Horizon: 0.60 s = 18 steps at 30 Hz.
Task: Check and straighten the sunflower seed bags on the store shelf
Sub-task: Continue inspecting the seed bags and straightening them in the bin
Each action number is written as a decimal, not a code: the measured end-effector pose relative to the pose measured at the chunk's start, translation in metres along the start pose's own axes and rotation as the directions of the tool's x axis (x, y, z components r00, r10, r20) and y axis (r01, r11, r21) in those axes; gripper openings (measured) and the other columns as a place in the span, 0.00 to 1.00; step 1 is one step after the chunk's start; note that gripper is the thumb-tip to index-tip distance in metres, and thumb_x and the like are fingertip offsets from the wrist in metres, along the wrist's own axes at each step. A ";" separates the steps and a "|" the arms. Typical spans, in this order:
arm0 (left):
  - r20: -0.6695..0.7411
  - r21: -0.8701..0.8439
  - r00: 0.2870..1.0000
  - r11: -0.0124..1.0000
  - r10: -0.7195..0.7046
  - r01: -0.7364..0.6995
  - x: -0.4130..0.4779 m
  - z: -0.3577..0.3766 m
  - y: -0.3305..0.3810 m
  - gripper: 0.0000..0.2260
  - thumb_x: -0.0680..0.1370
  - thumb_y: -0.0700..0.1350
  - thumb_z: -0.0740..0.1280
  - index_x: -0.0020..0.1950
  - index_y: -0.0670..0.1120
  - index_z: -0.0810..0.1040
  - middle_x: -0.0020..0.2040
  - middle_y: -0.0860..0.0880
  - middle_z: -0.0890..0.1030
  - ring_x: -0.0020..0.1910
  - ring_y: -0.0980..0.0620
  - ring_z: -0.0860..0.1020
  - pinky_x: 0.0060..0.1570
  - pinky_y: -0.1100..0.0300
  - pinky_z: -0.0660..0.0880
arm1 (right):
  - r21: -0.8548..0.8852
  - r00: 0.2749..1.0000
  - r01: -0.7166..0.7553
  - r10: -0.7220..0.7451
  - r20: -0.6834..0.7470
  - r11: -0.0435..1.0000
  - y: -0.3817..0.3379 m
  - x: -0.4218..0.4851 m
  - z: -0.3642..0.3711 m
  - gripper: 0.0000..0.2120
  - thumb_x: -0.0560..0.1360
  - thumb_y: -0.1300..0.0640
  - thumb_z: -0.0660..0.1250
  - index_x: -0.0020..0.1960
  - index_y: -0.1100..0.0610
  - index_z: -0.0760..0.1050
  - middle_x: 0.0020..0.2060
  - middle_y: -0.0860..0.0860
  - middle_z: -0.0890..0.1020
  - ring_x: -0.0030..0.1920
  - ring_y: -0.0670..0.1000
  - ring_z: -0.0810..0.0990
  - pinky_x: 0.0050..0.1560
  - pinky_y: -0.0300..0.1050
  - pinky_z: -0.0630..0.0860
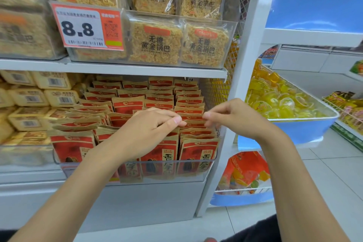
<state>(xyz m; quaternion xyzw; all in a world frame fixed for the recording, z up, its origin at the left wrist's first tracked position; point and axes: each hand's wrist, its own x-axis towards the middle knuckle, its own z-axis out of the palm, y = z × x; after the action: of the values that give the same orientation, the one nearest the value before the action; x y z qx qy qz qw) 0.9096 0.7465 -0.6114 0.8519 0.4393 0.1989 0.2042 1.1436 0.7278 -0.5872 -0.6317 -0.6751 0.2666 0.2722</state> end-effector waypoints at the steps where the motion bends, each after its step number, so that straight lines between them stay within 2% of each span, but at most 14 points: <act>1: 0.010 0.015 1.000 1.000 0.012 -0.012 0.000 0.000 0.000 0.20 0.82 0.59 0.49 0.60 0.63 0.80 0.61 0.70 0.71 0.66 0.67 0.66 0.73 0.49 0.60 | 0.017 1.000 0.017 -0.017 -0.023 1.000 0.000 0.001 -0.001 0.05 0.77 0.54 0.69 0.45 0.52 0.83 0.36 0.45 0.86 0.41 0.43 0.84 0.55 0.49 0.80; 3: 0.030 0.046 0.999 0.999 0.020 -0.022 0.001 -0.001 0.001 0.20 0.82 0.60 0.49 0.60 0.64 0.80 0.61 0.70 0.71 0.66 0.66 0.65 0.73 0.50 0.60 | 0.001 0.999 0.034 -0.034 -0.038 0.999 -0.002 0.004 0.000 0.03 0.76 0.59 0.71 0.46 0.52 0.82 0.35 0.48 0.86 0.41 0.48 0.85 0.54 0.50 0.81; 5: 0.046 0.065 0.999 0.998 0.018 -0.021 0.002 -0.001 0.001 0.20 0.82 0.60 0.48 0.60 0.64 0.80 0.61 0.70 0.70 0.67 0.66 0.64 0.73 0.51 0.59 | -0.040 0.999 0.016 -0.017 -0.037 0.999 -0.005 0.006 0.004 0.03 0.74 0.58 0.73 0.46 0.52 0.83 0.34 0.48 0.85 0.40 0.49 0.85 0.49 0.46 0.82; 7: 0.049 0.074 0.999 0.997 0.019 -0.023 0.002 0.000 0.002 0.20 0.82 0.60 0.48 0.60 0.65 0.79 0.61 0.70 0.69 0.67 0.66 0.64 0.72 0.52 0.58 | -0.091 0.999 0.011 -0.015 -0.048 0.996 -0.008 0.011 0.007 0.03 0.73 0.58 0.74 0.45 0.52 0.85 0.31 0.44 0.83 0.36 0.44 0.83 0.42 0.41 0.79; 10: 0.048 0.096 0.998 0.995 0.026 -0.031 0.001 0.000 0.002 0.20 0.82 0.60 0.48 0.61 0.66 0.78 0.66 0.68 0.70 0.69 0.65 0.63 0.72 0.53 0.57 | -0.230 0.999 0.017 -0.026 -0.038 0.973 -0.011 0.018 0.015 0.03 0.73 0.58 0.73 0.42 0.52 0.85 0.24 0.38 0.77 0.29 0.36 0.76 0.33 0.30 0.69; 11: 0.051 0.108 0.998 0.994 0.027 -0.032 0.001 0.000 0.002 0.19 0.82 0.59 0.48 0.62 0.66 0.78 0.67 0.67 0.70 0.70 0.65 0.63 0.71 0.53 0.56 | -0.282 0.999 0.019 -0.027 -0.027 0.959 -0.012 0.020 0.018 0.03 0.73 0.57 0.73 0.43 0.52 0.86 0.26 0.38 0.76 0.29 0.36 0.75 0.32 0.29 0.67; 13: 0.055 0.119 0.998 0.992 0.036 -0.042 0.000 0.001 0.001 0.20 0.82 0.60 0.48 0.62 0.65 0.77 0.70 0.66 0.68 0.70 0.65 0.62 0.71 0.53 0.55 | -0.345 0.998 0.043 -0.058 -0.034 0.938 -0.011 0.020 0.020 0.03 0.74 0.56 0.73 0.43 0.52 0.86 0.32 0.39 0.75 0.34 0.38 0.74 0.35 0.34 0.67; 16: 0.044 0.080 0.997 0.995 0.058 -0.061 -0.002 0.000 0.001 0.20 0.81 0.61 0.49 0.61 0.65 0.79 0.77 0.67 0.55 0.69 0.67 0.61 0.71 0.50 0.58 | -0.241 0.955 0.141 -0.196 -0.224 0.960 -0.014 0.020 0.009 0.03 0.75 0.56 0.71 0.44 0.50 0.83 0.41 0.45 0.73 0.40 0.41 0.73 0.41 0.36 0.68; 18: 0.051 0.112 0.998 0.993 0.041 -0.047 -0.003 0.001 -0.001 0.19 0.81 0.62 0.50 0.62 0.65 0.78 0.79 0.64 0.51 0.74 0.62 0.56 0.73 0.48 0.55 | -0.102 0.874 0.245 -0.265 -0.408 0.964 -0.020 0.019 -0.001 0.03 0.76 0.57 0.70 0.44 0.51 0.80 0.45 0.48 0.74 0.43 0.43 0.74 0.45 0.32 0.69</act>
<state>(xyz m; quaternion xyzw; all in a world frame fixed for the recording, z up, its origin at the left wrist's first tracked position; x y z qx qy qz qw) 0.9081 0.7444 -0.6127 0.8762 0.4258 0.1575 0.1620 1.1297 0.7454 -0.5718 -0.5858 -0.6846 0.0708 0.4280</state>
